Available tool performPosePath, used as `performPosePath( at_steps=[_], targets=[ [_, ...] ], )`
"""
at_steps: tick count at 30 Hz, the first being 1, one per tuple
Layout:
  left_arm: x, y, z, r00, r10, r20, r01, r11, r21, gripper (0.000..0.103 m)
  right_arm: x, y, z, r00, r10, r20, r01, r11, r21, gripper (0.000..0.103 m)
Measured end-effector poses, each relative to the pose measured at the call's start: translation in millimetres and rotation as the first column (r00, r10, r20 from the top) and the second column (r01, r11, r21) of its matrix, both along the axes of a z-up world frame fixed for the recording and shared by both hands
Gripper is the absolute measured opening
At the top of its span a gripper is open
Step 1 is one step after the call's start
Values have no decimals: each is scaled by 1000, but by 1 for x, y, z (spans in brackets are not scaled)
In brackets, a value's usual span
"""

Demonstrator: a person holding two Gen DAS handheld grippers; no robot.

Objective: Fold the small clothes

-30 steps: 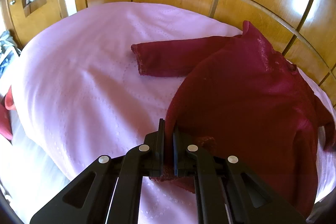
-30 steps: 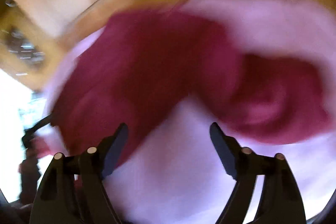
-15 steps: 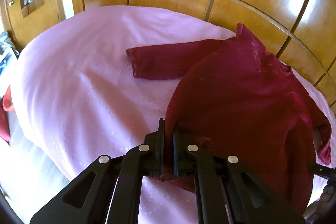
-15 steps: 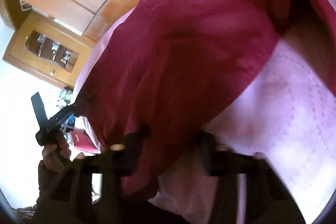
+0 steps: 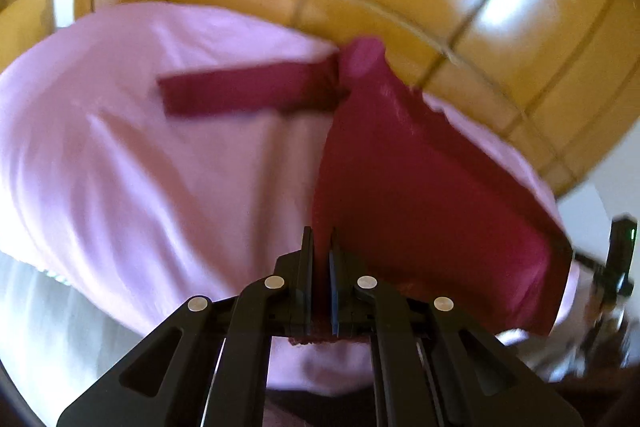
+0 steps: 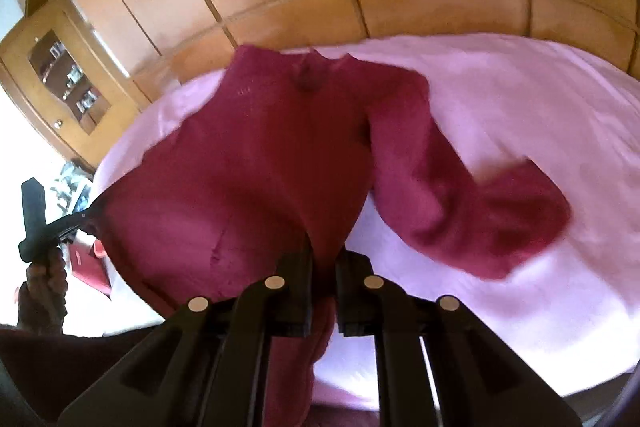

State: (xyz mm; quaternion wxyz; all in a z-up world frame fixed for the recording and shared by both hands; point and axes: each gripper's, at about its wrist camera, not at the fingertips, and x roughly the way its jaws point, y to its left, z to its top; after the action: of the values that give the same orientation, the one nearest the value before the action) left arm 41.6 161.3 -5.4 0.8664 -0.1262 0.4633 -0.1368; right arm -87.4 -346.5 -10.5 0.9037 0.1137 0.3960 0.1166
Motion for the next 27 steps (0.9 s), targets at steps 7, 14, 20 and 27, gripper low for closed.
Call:
performPosePath(
  at_steps=[7,14,20,27],
  targets=[
    [-17,-5,-65,977,48,-210,-37,998,55,5,-7,6,-65,986,46,-161,-35,997,71,22],
    [-9,-7,-44,990,82,-114,-72,993,91,5,-4,-107,-73,902,-388,-188,428,858,284,50],
    [6,-17,-25,995,91,-33,-87,991,104,5,39,-160,-92,817,-525,-236,575,767,285,46],
    [18,-51,-24,1000,17,-22,-15,994,106,5,84,-179,-32,816,-577,-19,578,816,9,6]
  ],
)
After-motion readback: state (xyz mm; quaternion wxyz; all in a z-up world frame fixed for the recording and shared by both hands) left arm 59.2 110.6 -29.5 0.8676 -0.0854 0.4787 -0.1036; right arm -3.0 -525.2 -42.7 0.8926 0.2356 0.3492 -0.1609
